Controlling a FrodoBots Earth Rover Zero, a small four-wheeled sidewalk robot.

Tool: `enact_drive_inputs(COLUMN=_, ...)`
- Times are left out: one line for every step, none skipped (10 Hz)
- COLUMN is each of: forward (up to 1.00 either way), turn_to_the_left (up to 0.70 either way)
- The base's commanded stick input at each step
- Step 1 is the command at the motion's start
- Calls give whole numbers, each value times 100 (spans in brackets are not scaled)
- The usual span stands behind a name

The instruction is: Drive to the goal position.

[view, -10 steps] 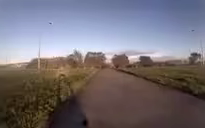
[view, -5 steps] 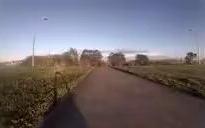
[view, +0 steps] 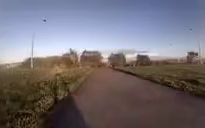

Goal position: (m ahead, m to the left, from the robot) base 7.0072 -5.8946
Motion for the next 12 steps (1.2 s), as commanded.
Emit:
enact_drive_inputs(forward=70, turn_to_the_left=-20)
enact_drive_inputs(forward=70, turn_to_the_left=-28)
enact_drive_inputs(forward=70, turn_to_the_left=-29)
enact_drive_inputs(forward=70, turn_to_the_left=-13)
enact_drive_inputs(forward=70, turn_to_the_left=0)
enact_drive_inputs(forward=70, turn_to_the_left=0)
enact_drive_inputs(forward=70, turn_to_the_left=0)
enact_drive_inputs(forward=70, turn_to_the_left=0)
enact_drive_inputs(forward=70, turn_to_the_left=0)
enact_drive_inputs(forward=70, turn_to_the_left=0)
enact_drive_inputs(forward=70, turn_to_the_left=0)
enact_drive_inputs(forward=70, turn_to_the_left=0)
